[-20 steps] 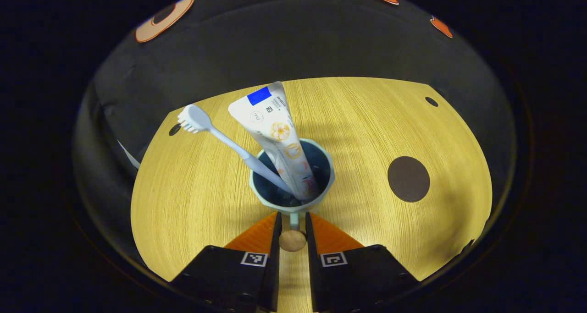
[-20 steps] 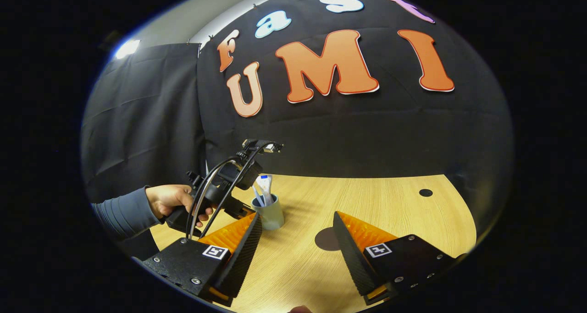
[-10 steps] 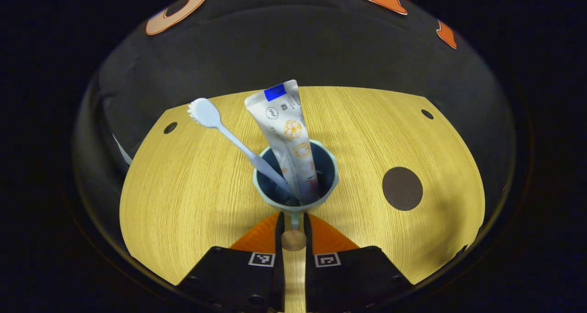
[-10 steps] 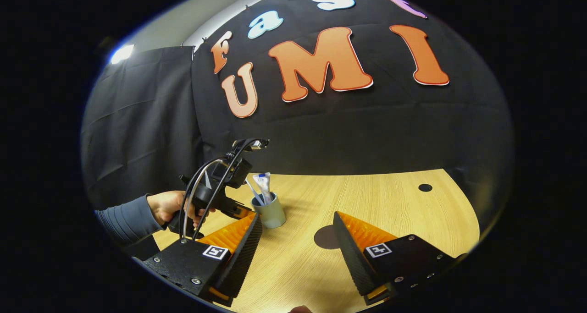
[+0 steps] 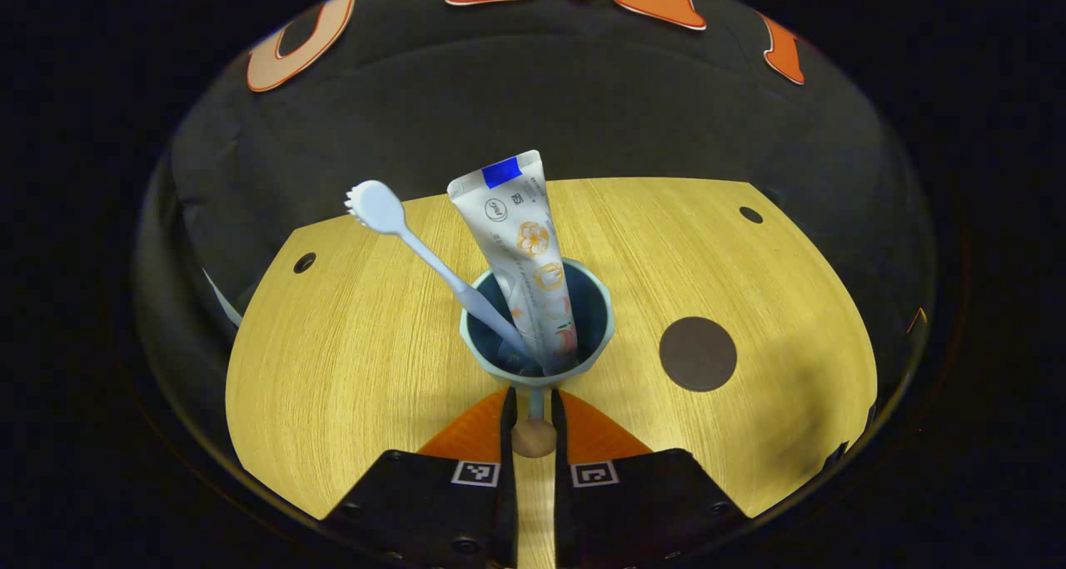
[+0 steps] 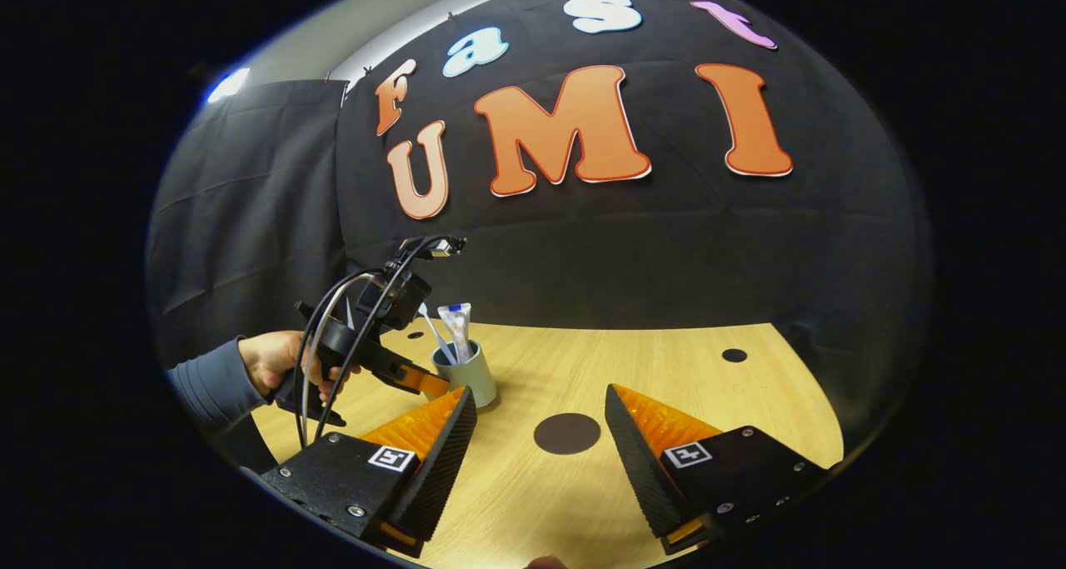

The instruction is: Put the toothbrush and toothpaste on the desktop into the cup, then pick up the cup and place it on the coaster on the desktop.

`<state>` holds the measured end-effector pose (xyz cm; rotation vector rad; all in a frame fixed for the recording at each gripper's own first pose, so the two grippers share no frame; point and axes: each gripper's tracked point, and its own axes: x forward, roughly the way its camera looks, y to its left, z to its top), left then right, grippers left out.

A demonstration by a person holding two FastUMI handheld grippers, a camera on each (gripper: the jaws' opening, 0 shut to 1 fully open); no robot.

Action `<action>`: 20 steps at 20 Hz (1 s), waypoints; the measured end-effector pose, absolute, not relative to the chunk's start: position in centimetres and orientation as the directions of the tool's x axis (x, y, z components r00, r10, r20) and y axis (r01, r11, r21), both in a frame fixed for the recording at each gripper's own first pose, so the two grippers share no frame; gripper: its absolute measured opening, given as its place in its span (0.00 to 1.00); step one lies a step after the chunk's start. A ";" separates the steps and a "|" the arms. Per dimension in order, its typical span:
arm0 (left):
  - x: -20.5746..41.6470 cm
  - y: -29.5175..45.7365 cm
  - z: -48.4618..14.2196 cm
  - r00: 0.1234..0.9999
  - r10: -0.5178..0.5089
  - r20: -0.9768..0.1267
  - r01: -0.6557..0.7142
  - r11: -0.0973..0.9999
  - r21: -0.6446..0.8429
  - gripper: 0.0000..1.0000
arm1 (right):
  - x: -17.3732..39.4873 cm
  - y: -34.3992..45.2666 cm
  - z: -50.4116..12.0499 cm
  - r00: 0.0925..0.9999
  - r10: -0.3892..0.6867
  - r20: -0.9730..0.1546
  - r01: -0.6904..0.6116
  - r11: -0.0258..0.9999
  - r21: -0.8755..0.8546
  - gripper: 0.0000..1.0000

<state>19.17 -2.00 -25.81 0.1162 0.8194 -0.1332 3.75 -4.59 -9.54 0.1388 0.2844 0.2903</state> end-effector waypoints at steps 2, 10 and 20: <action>19.1 -1.9 -26.0 0.676 -0.097 -0.730 0.193 0.980 0.049 0.16 | 3.0 -5.9 -9.2 0.928 0.273 -0.252 -0.239 0.958 0.155 0.93; 18.7 -1.1 -25.7 0.644 -0.199 -0.738 0.308 0.951 0.013 0.17 | 0.4 -10.2 -8.8 0.949 0.194 -0.248 -0.159 0.975 0.153 0.93; 18.0 -0.6 -25.3 0.599 -0.207 -0.774 0.336 0.942 0.008 0.17 | -1.1 -13.8 -10.6 0.953 0.141 -0.269 -0.098 0.981 0.167 0.93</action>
